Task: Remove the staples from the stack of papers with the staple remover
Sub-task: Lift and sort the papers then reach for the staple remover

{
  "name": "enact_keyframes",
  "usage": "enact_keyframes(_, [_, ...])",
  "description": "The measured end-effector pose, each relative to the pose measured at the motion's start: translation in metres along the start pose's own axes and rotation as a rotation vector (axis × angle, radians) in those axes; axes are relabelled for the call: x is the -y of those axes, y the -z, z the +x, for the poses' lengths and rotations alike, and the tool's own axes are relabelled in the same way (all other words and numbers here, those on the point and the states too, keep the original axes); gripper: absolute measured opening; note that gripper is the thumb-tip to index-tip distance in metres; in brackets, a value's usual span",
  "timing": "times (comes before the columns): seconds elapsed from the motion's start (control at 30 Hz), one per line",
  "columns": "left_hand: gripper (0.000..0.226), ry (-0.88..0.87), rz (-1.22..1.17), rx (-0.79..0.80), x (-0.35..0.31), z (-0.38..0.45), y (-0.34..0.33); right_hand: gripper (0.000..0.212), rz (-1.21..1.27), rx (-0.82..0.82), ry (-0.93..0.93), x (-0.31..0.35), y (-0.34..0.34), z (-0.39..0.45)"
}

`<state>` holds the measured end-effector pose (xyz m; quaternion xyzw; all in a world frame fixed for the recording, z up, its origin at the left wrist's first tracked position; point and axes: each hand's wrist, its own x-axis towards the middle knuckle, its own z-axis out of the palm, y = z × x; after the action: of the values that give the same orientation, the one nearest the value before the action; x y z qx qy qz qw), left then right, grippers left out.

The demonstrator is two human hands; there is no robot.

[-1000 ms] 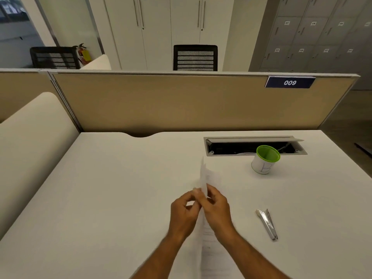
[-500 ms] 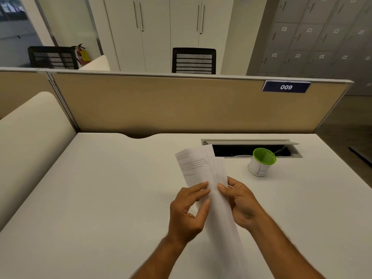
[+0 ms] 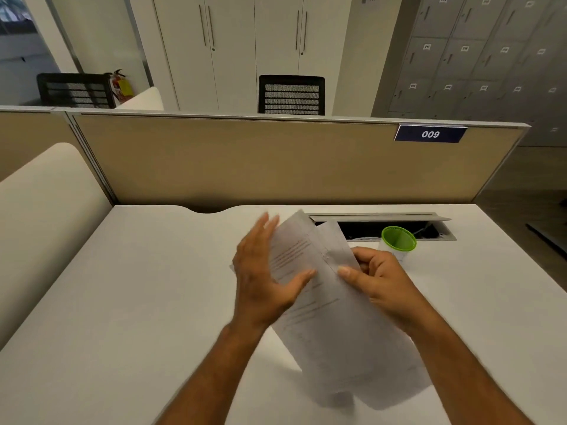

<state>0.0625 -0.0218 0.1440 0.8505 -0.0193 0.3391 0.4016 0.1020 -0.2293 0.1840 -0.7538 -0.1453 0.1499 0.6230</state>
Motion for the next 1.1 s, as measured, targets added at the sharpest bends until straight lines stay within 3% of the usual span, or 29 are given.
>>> enact_keyframes(0.07, [0.103,0.170,-0.091,0.185,-0.006,0.017,0.015,0.023,-0.108,0.028,0.072,0.012,0.004,-0.001])
enact_keyframes(0.13, [0.075,0.247,-0.187,0.349,-0.004,0.028,0.026,0.024,-0.205,0.068,0.130,0.022,0.008,-0.001])
enact_keyframes(0.23, [0.035,0.244,-0.225,0.410,0.002,0.036,0.037,0.023,-0.283,0.132,0.180,0.034,0.015,-0.001])
enact_keyframes(0.53, [0.031,0.461,-0.489,0.582,0.007,0.031,0.041,0.023,0.000,0.301,-0.021,0.032,0.026,0.018])
enact_keyframes(0.67, [0.028,0.596,-0.343,0.563,0.038,0.014,0.024,0.023,-0.149,0.195,-0.176,-0.010,0.032,0.039])
enact_keyframes(0.77, [0.029,0.725,-0.249,0.521,0.073,-0.012,0.010,0.018,-0.328,-0.044,-0.256,-0.060,0.051,0.047])
enact_keyframes(0.87, [0.032,0.826,-0.193,0.502,0.104,-0.043,0.003,0.020,-0.692,-0.223,-0.358,-0.110,0.078,0.040])
enact_keyframes(0.97, [0.036,0.905,-0.146,0.515,0.127,-0.068,0.002,0.031,-0.898,-0.239,-0.512,-0.147,0.096,0.021])
enact_keyframes(1.1, [0.048,0.989,-0.126,0.542,0.142,-0.081,0.002,0.064,-0.974,-0.188,-0.635,-0.177,0.093,0.000])
